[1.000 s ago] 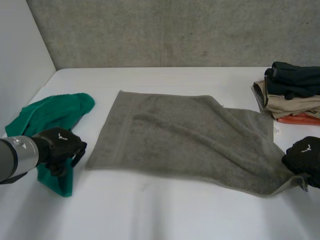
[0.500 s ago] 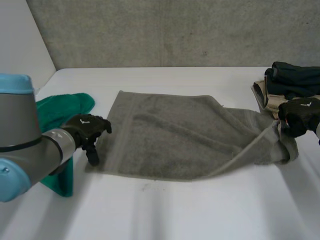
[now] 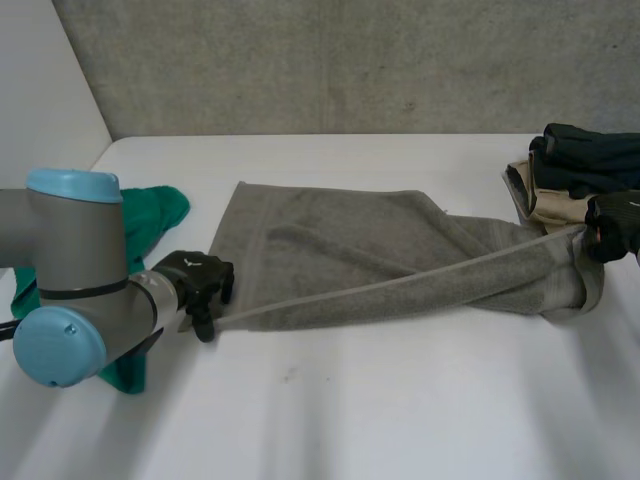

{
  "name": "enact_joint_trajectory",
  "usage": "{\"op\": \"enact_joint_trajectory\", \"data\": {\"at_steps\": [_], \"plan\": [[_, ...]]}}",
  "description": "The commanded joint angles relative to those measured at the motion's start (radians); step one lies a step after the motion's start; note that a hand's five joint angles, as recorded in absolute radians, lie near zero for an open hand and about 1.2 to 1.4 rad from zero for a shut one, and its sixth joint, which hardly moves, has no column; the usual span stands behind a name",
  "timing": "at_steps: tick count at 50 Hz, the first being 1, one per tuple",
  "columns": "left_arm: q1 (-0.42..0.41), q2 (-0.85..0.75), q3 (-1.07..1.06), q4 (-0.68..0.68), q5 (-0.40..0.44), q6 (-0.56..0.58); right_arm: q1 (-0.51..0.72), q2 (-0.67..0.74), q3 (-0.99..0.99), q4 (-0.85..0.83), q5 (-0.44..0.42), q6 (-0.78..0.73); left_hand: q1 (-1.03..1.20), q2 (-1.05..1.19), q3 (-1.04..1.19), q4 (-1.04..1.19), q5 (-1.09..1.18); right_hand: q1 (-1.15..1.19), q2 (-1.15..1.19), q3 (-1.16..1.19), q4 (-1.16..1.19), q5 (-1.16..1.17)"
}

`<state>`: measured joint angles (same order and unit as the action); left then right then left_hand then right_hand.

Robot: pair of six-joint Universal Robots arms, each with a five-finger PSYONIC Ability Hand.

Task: Fold the laundry.

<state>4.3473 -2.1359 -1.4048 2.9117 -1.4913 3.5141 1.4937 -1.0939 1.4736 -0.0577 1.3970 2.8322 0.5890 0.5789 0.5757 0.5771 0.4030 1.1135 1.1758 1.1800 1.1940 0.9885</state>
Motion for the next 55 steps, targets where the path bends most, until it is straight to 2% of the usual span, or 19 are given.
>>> {"op": "enact_joint_trajectory", "data": {"at_steps": [1, 8, 16, 19, 22, 27, 28, 29, 31, 32, 36, 40, 46, 51, 55], "plan": [[-0.003, -0.027, 0.015, -0.002, -0.001, 0.002, -0.003, 0.003, -0.001, -0.002, -0.003, 0.007, 0.379, 0.389, 0.392, 0.391, 0.390, 0.283, 0.220, 0.216, 0.202, 0.233], [-0.018, -0.033, 0.012, -0.002, 0.003, 0.003, -0.009, 0.003, -0.007, -0.004, -0.001, 0.007, 0.432, 0.442, 0.445, 0.444, 0.443, 0.283, 0.220, 0.216, 0.202, 0.233], [-0.020, -0.068, 0.018, 0.014, 0.000, 0.026, -0.010, -0.003, -0.007, 0.013, -0.009, 0.004, 0.807, 0.817, 0.820, 0.818, 0.818, 0.283, 0.220, 0.216, 0.202, 0.233], [-0.011, -0.076, 0.027, 0.009, -0.003, 0.055, -0.009, -0.012, -0.007, 0.036, -0.019, -0.008, 0.807, 0.817, 0.821, 0.819, 0.819, 0.283, 0.220, 0.216, 0.202, 0.233], [0.009, -0.050, 0.035, -0.025, 0.002, 0.103, -0.015, -0.043, 0.007, 0.108, -0.062, -0.081, 0.807, 0.817, 0.821, 0.819, 0.819, 0.283, 0.220, 0.216, 0.202, 0.233], [0.061, 0.083, 0.012, -0.140, 0.019, 0.222, -0.049, -0.121, 0.060, 0.313, -0.179, -0.386, 0.807, 0.817, 0.821, 0.819, 0.819, 0.283, 0.220, 0.216, 0.202, 0.233], [0.083, 0.140, -0.027, -0.197, 0.025, 0.280, -0.068, -0.153, 0.091, 0.403, -0.215, -0.524, 0.807, 0.817, 0.821, 0.819, 0.819, 0.283, 0.220, 0.216, 0.202, 0.233], [0.093, 0.171, -0.049, -0.230, 0.028, 0.314, -0.079, -0.170, 0.108, 0.451, -0.231, -0.596, 0.807, 0.817, 0.821, 0.819, 0.819, 0.283, 0.220, 0.216, 0.202, 0.233], [0.113, 0.227, -0.091, -0.290, 0.037, 0.388, -0.101, -0.198, 0.149, 0.545, -0.253, -0.745, 0.807, 0.817, 0.821, 0.819, 0.819, 0.283, 0.220, 0.216, 0.202, 0.233], [0.136, 0.279, -0.136, -0.345, 0.051, 0.464, -0.128, -0.225, 0.193, 0.635, -0.257, -0.889, 0.807, 0.817, 0.821, 0.819, 0.819, 0.283, 0.220, 0.216, 0.202, 0.233], [0.185, 0.376, -0.225, -0.443, 0.114, 0.616, -0.171, -0.274, 0.247, 0.755, -0.265, -1.138, 0.807, 0.817, 0.821, 0.819, 0.819, 0.283, 0.220, 0.216, 0.202, 0.233], [0.202, 0.377, -0.243, -0.445, 0.163, 0.646, -0.155, -0.268, 0.225, 0.701, -0.283, -1.069, 0.807, 0.817, 0.821, 0.819, 0.819, 0.283, 0.220, 0.216, 0.202, 0.233], [0.189, 0.285, -0.148, -0.303, 0.138, 0.513, -0.080, -0.160, 0.145, 0.538, -0.259, -0.895, 0.807, 0.817, 0.821, 0.819, 0.819, 0.283, 0.220, 0.216, 0.202, 0.233], [0.173, 0.141, 0.024, -0.139, 0.102, 0.401, -0.004, -0.048, 0.035, 0.365, -0.152, -0.708, 0.807, 0.817, 0.821, 0.819, 0.819, 0.283, 0.220, 0.216, 0.202, 0.233], [0.161, 0.033, 0.168, -0.082, 0.068, 0.353, 0.031, -0.004, -0.042, 0.244, -0.104, -0.587, 0.807, 0.817, 0.821, 0.819, 0.819, 0.283, 0.220, 0.216, 0.202, 0.233]]}}
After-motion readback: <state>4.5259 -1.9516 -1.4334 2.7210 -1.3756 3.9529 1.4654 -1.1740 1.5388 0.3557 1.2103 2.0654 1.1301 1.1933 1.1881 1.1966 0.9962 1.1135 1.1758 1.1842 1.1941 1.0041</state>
